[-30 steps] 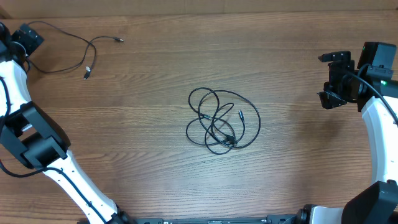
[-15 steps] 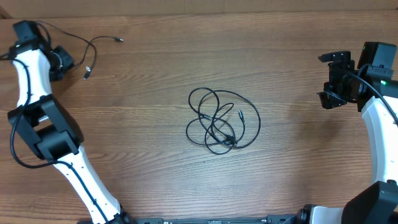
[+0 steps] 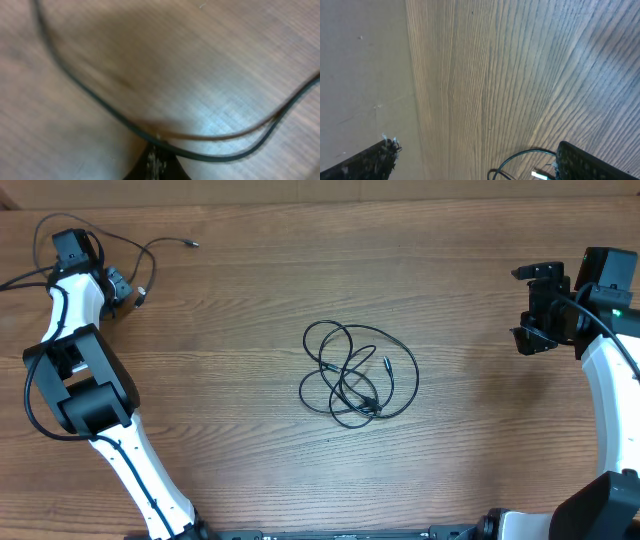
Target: Untangle cables
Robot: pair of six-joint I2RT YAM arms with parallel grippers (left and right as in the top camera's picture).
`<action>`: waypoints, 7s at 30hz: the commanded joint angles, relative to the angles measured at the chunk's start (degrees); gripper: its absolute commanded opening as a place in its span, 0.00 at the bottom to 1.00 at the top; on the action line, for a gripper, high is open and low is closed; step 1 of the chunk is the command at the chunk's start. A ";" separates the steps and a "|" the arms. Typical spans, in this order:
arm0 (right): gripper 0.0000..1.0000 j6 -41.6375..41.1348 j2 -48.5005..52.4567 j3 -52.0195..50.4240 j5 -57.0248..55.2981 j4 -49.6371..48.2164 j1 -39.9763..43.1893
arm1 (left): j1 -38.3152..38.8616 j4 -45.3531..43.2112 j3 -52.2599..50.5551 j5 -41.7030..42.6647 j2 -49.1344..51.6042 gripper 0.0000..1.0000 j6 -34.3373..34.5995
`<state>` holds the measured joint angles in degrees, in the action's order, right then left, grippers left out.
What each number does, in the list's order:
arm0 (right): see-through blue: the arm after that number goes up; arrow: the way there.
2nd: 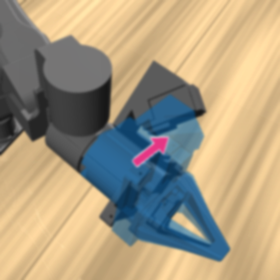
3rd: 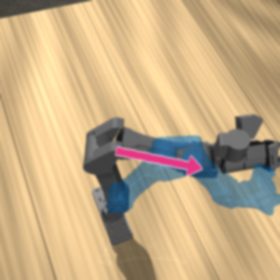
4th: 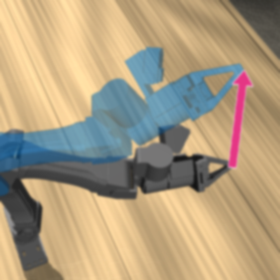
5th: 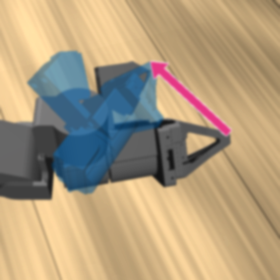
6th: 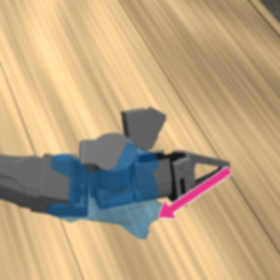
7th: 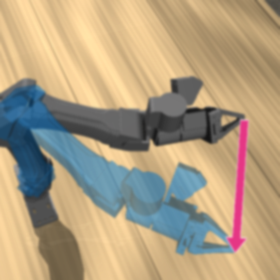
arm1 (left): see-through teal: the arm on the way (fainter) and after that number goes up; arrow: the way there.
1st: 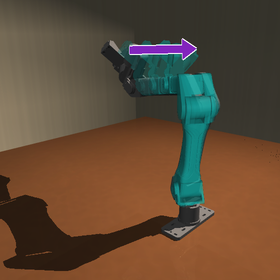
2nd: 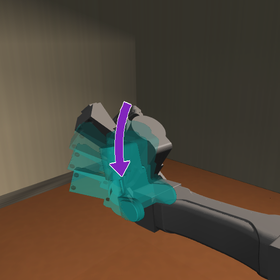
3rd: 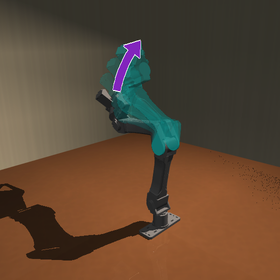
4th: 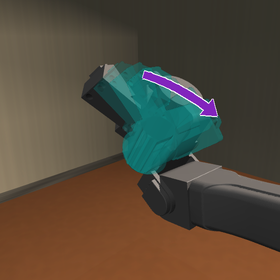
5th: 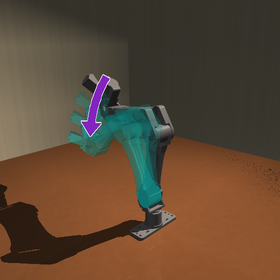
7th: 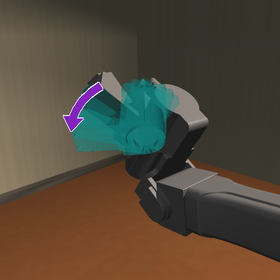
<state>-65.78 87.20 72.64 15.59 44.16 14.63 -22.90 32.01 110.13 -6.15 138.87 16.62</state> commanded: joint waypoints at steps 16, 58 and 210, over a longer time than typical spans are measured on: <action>1.00 0.28 -0.39 0.44 -0.79 -0.09 0.17 | -2.86 -13.84 10.36 18.29 -7.39 0.26 -4.83; 1.00 0.28 -0.39 0.44 -0.76 -0.09 0.17 | 56.98 41.42 9.99 19.63 -3.34 0.47 -2.64; 0.04 43.50 -0.52 0.42 8.44 -30.38 -53.13 | 34.53 64.78 60.61 -1.57 -21.86 0.71 16.44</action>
<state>-22.28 88.88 72.64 25.08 14.13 -38.39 11.88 96.42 170.69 -18.68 115.92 36.21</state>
